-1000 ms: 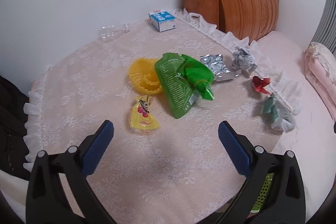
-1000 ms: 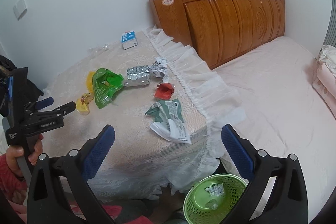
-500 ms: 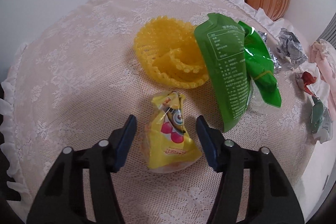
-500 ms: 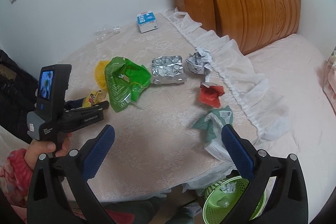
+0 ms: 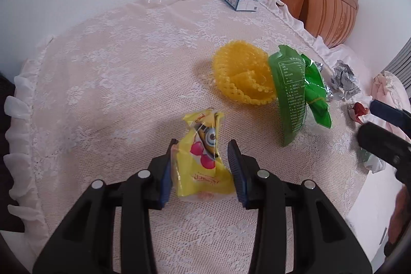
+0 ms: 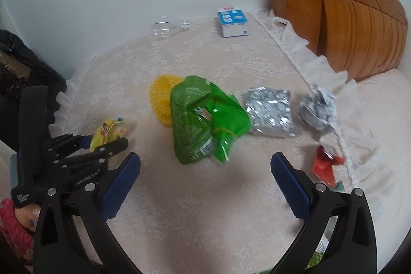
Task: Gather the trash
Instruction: 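Grasp the yellow candy wrapper with the left tool while the right tool grasps the green snack bag, then carry both items over the green wastebasket and open both tools to drop them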
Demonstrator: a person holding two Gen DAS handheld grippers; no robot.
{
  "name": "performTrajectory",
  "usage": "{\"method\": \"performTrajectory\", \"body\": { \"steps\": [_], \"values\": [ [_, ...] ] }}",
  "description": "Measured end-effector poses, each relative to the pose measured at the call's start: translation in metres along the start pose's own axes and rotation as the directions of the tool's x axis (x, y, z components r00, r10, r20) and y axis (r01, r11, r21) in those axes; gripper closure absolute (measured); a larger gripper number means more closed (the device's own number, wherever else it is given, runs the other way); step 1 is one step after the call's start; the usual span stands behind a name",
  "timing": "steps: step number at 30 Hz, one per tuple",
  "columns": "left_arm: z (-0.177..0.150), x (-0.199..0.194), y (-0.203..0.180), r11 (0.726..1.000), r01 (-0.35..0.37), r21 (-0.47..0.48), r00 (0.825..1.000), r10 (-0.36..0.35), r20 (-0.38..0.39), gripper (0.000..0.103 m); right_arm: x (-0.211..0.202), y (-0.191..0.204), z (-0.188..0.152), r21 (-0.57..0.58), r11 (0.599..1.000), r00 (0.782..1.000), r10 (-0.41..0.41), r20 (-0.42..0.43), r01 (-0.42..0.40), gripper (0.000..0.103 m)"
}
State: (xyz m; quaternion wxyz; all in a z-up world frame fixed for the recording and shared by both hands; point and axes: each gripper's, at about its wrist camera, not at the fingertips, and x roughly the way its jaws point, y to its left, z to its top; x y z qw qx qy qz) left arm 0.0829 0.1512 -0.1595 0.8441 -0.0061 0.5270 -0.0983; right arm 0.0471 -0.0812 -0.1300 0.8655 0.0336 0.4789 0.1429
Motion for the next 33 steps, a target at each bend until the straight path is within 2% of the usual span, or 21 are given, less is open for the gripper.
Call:
{"method": "performTrajectory", "body": {
  "steps": [1,3,6,8,9,12,13,20,26,30,33],
  "values": [
    [-0.002,-0.004,0.004,1.0,0.0,-0.005,1.0,0.0,0.003,0.064,0.009,0.008,0.005,-0.027,1.0,1.0,0.008,0.007,-0.008,0.002],
    [-0.004,-0.01,0.011,1.0,-0.01,-0.01,1.0,0.01,0.01,0.064,0.03,0.023,0.014,-0.089,0.996,1.0,-0.03,0.005,0.031,0.006],
    [-0.007,-0.015,0.018,1.0,-0.024,-0.007,1.0,0.024,0.02,0.064,0.062,0.035,0.02,-0.16,0.982,0.993,-0.106,-0.042,0.098,0.027],
    [-0.01,-0.016,0.022,1.0,-0.024,-0.007,1.0,0.024,0.018,0.064,0.079,0.037,0.022,-0.175,0.979,0.989,-0.12,-0.086,0.104,0.045],
    [-0.011,-0.017,0.023,1.0,-0.023,-0.008,1.0,0.024,0.017,0.064,0.085,0.036,0.022,-0.177,0.978,0.986,-0.128,-0.103,0.108,0.057],
    [-0.014,-0.019,0.026,1.0,-0.023,-0.006,1.0,0.023,0.018,0.064,0.082,0.036,0.023,-0.178,0.978,0.988,-0.126,-0.089,0.108,0.062],
    [-0.013,-0.019,0.026,1.0,-0.026,-0.005,0.999,0.026,0.02,0.064,0.081,0.035,0.023,-0.176,0.979,0.99,-0.115,-0.086,0.099,0.074],
    [-0.009,-0.028,0.022,1.0,-0.023,-0.003,0.999,0.023,0.041,0.064,0.059,0.032,0.03,-0.088,0.994,0.996,0.065,-0.062,-0.07,0.073],
    [-0.006,-0.046,0.002,0.999,-0.009,0.034,0.997,0.006,0.071,0.064,0.015,0.02,0.032,0.023,0.97,0.97,0.242,0.015,-0.242,0.073],
    [-0.009,-0.06,-0.028,0.995,0.019,0.096,0.996,-0.027,0.087,0.064,-0.028,0.003,0.024,0.052,0.96,0.96,0.271,0.076,-0.275,0.073],
    [-0.014,-0.067,-0.061,0.985,0.079,0.152,0.993,-0.092,0.08,0.064,-0.067,-0.016,0.003,0.054,0.972,0.969,0.22,0.109,-0.227,0.073]
  ]
}}
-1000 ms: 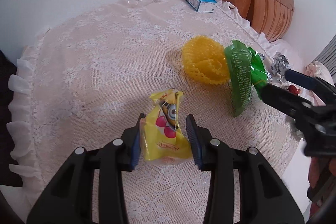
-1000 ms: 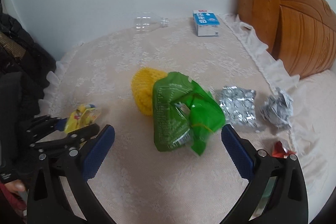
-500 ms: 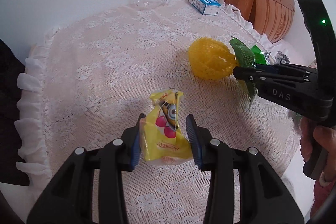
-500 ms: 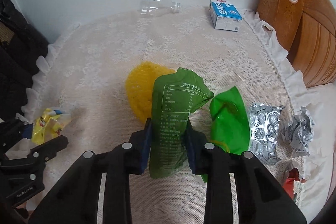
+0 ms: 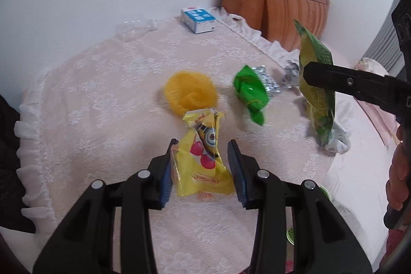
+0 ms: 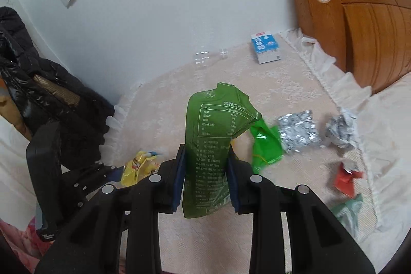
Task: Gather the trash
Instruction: 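Carry both items over the green wastebasket and open both tools to drop them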
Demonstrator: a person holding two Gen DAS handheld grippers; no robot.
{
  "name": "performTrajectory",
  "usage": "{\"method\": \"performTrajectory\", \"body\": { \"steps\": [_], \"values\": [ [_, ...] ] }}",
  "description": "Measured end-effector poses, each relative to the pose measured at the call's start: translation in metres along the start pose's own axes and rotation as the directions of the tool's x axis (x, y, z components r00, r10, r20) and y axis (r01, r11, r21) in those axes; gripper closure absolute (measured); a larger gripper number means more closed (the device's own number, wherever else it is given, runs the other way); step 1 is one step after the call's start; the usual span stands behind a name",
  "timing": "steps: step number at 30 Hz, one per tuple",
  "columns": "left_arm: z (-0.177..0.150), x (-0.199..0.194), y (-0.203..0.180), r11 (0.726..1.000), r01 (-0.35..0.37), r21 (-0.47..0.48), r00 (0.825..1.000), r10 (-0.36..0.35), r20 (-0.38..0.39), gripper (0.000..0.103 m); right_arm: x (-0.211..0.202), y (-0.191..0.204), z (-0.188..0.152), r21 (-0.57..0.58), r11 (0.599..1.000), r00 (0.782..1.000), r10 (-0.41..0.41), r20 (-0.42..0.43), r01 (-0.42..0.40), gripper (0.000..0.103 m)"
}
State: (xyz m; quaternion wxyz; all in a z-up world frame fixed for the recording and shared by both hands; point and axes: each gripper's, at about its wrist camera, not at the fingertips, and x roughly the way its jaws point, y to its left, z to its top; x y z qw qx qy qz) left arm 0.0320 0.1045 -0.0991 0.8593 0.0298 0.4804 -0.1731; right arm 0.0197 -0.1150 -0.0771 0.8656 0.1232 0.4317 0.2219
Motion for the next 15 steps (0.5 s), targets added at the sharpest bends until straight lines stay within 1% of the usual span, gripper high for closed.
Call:
{"method": "performTrajectory", "body": {
  "steps": [3,5,7,9,11,13,15],
  "values": [
    [-0.003,0.001,-0.041,0.995,0.081,0.057,0.997,-0.081,-0.014,0.064,-0.049,-0.023,-0.031,0.027,0.995,0.995,-0.097,0.025,0.097,0.073],
    [-0.005,0.003,-0.071,0.987,0.128,0.1,0.992,-0.126,-0.026,0.064,-0.075,-0.042,-0.054,0.06,0.983,0.984,-0.175,0.03,0.173,0.073],
    [-0.008,0.005,-0.101,0.975,0.175,0.136,0.984,-0.171,-0.042,0.064,-0.1,-0.059,-0.082,0.11,0.963,0.968,-0.251,0.026,0.247,0.073],
    [-0.012,0.008,-0.13,0.961,0.22,0.168,0.975,-0.212,-0.065,0.064,-0.125,-0.082,-0.115,0.182,0.928,0.944,-0.331,0.007,0.324,0.073],
    [-0.017,0.011,-0.156,0.946,0.252,0.205,0.967,-0.239,-0.088,0.064,-0.138,-0.104,-0.142,0.241,0.893,0.922,-0.386,-0.024,0.38,0.073],
    [-0.023,0.015,-0.179,0.931,0.273,0.241,0.961,-0.253,-0.114,0.064,-0.144,-0.128,-0.174,0.305,0.851,0.902,-0.425,-0.08,0.428,0.073],
    [-0.031,0.021,-0.2,0.915,0.299,0.269,0.952,-0.268,-0.147,0.064,-0.137,-0.152,-0.202,0.354,0.819,0.891,-0.434,-0.133,0.452,0.073]
  ]
}}
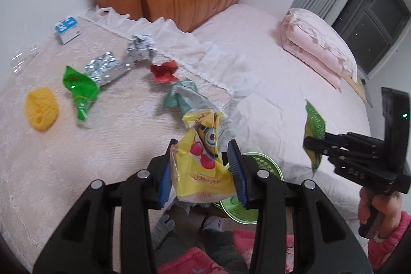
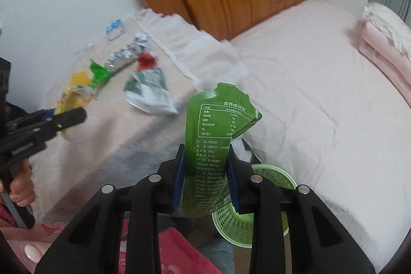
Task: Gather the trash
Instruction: 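Carry both items over the green wastebasket and open both tools to drop them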
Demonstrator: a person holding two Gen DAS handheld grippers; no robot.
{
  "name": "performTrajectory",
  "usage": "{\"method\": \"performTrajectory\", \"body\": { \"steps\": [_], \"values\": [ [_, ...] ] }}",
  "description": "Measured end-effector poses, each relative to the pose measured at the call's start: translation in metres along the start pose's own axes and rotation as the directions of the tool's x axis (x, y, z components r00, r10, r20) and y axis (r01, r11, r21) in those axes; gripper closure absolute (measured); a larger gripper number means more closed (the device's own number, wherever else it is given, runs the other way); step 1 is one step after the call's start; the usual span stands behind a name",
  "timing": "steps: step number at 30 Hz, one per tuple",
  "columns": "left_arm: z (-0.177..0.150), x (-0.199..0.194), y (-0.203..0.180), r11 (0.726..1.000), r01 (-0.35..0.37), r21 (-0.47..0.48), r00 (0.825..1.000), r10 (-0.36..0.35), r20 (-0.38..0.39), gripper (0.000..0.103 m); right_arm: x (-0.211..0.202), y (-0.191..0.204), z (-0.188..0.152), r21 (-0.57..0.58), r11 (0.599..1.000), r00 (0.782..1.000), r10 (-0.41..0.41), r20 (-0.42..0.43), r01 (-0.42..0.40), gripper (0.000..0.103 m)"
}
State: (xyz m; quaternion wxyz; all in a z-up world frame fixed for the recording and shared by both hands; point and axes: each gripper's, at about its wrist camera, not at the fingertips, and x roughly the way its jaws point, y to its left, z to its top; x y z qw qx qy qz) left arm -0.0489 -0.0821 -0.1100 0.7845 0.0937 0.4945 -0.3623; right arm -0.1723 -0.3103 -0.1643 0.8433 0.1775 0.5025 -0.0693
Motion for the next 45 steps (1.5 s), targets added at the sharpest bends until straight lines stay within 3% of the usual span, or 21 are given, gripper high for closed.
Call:
{"method": "performTrajectory", "body": {
  "steps": [5,11,12,13,14,16,19,22,28,33,37,39,41,45],
  "values": [
    [-0.009,0.026,-0.038,0.997,0.018,0.071,0.997,-0.012,-0.078,0.064,0.093,-0.055,-0.046,0.103,0.994,0.983,-0.011,-0.183,0.03,0.073],
    [-0.021,0.035,-0.06,0.995,-0.007,0.1,0.993,0.019,-0.12,0.064,0.206,-0.102,-0.098,0.197,0.973,0.913,-0.028,-0.407,0.118,0.071],
    [-0.023,0.035,-0.063,0.995,-0.013,0.103,0.992,0.026,-0.123,0.064,0.213,-0.105,-0.103,0.206,0.971,0.908,-0.027,-0.419,0.124,0.065],
    [-0.025,0.035,-0.065,0.994,-0.021,0.107,0.992,0.034,-0.124,0.064,0.22,-0.109,-0.105,0.22,0.967,0.902,-0.025,-0.431,0.132,0.047],
    [-0.027,0.036,-0.067,0.993,-0.03,0.112,0.991,0.044,-0.124,0.064,0.219,-0.115,-0.111,0.223,0.965,0.903,-0.031,-0.428,0.139,0.031],
    [-0.03,0.038,-0.07,0.992,-0.043,0.122,0.99,0.059,-0.128,0.064,0.213,-0.116,-0.111,0.224,0.965,0.914,-0.039,-0.405,0.14,0.023],
    [-0.032,0.045,-0.075,0.991,-0.041,0.125,0.987,0.059,-0.147,0.064,0.2,-0.121,-0.111,0.223,0.963,0.919,-0.051,-0.391,0.148,0.018],
    [-0.033,0.053,-0.083,0.989,-0.039,0.145,0.986,0.062,-0.157,0.064,0.181,-0.131,-0.109,0.179,0.961,0.916,-0.132,-0.379,0.213,0.009],
    [-0.035,0.083,-0.109,0.978,0.014,0.207,0.977,0.03,-0.211,0.064,0.126,-0.153,-0.105,0.182,0.944,0.927,-0.212,-0.31,0.276,0.004],
    [-0.051,0.146,-0.133,0.966,0.113,0.231,0.941,-0.029,-0.338,0.064,0.082,-0.177,-0.103,0.26,0.914,0.935,-0.246,-0.255,0.312,0.002],
    [-0.075,0.215,-0.149,0.96,0.168,0.224,0.889,-0.049,-0.456,0.064,0.056,-0.195,-0.107,0.31,0.899,0.94,-0.243,-0.239,0.311,0.002],
    [-0.09,0.248,-0.158,0.955,0.173,0.239,0.857,-0.026,-0.515,0.062,0.05,-0.202,-0.109,0.31,0.897,0.938,-0.245,-0.245,0.315,0.002],
    [-0.106,0.275,-0.164,0.954,0.165,0.251,0.832,0.002,-0.555,0.047,0.05,-0.205,-0.115,0.31,0.895,0.934,-0.245,-0.262,0.321,0.002],
    [-0.127,0.3,-0.17,0.961,0.133,0.242,0.807,0.037,-0.589,0.029,0.058,-0.214,-0.131,0.325,0.888,0.924,-0.226,-0.31,0.326,0.002]
  ]
}}
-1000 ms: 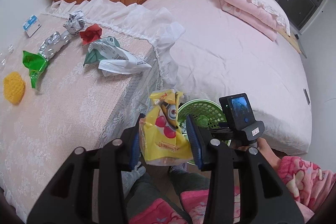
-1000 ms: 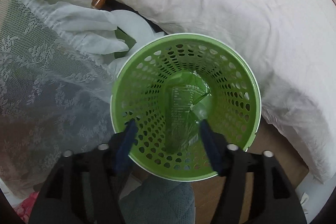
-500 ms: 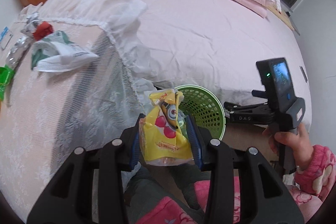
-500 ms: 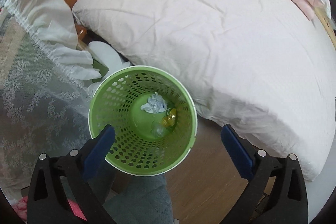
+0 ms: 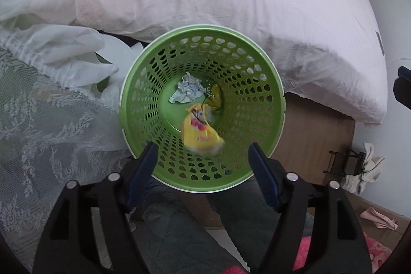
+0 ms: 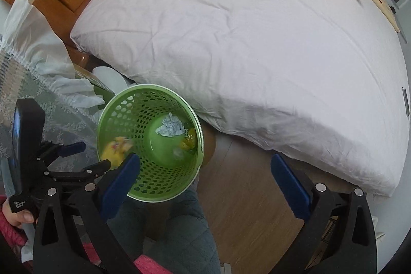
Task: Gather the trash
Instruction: 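Carry both items over the green wastebasket and open both tools to drop them, then move both tools back over the bed toward the yellow mesh net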
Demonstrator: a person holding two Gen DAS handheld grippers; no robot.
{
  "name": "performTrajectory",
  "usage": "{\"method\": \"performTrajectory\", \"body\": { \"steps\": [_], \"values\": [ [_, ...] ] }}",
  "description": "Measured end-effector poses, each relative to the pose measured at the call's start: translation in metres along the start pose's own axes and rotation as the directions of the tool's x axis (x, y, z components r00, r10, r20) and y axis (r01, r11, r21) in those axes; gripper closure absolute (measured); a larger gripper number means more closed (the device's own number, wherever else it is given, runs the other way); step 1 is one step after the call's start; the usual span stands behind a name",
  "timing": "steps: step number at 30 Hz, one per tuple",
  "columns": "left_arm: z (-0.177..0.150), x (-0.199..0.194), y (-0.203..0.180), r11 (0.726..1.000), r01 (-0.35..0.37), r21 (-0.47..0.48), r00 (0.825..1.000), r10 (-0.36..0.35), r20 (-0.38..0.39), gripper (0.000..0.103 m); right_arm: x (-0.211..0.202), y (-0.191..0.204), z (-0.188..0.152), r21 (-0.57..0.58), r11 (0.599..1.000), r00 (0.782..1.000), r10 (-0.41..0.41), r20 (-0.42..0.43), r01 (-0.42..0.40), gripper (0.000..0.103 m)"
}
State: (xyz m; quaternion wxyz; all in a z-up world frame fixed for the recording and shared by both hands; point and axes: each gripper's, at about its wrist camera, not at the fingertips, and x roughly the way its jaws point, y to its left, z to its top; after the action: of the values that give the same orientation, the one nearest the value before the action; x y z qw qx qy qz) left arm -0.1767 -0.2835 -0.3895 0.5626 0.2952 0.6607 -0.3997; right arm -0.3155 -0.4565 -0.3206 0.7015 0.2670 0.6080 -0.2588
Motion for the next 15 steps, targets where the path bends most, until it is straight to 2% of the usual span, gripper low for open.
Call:
{"method": "performTrajectory", "body": {
  "steps": [5,7,9,12,15],
  "values": [
    [-0.005,0.003,0.004,0.998,0.025,-0.058,1.0,-0.025,0.001,0.027,0.014,0.003,-0.009,0.005,1.0,0.999,0.009,-0.042,-0.009,0.002],
    [-0.006,-0.008,0.005,0.997,0.009,-0.074,0.999,-0.006,0.032,0.027,0.011,0.005,-0.009,-0.001,1.0,0.999,0.019,-0.036,-0.019,0.002],
    [-0.009,-0.033,0.008,0.996,-0.017,-0.083,0.995,0.024,0.095,0.027,0.003,0.012,-0.005,-0.016,0.999,0.999,0.03,-0.018,-0.031,0.002],
    [-0.018,-0.087,0.016,0.994,-0.023,-0.103,0.976,0.045,0.214,0.027,-0.019,0.028,0.006,-0.05,0.997,0.998,0.052,0.027,-0.051,0.002],
    [-0.034,-0.15,0.031,0.989,-0.038,-0.142,0.94,0.084,0.332,0.023,-0.048,0.053,0.024,-0.103,0.992,0.994,0.076,0.083,-0.067,0.002]
  ]
}}
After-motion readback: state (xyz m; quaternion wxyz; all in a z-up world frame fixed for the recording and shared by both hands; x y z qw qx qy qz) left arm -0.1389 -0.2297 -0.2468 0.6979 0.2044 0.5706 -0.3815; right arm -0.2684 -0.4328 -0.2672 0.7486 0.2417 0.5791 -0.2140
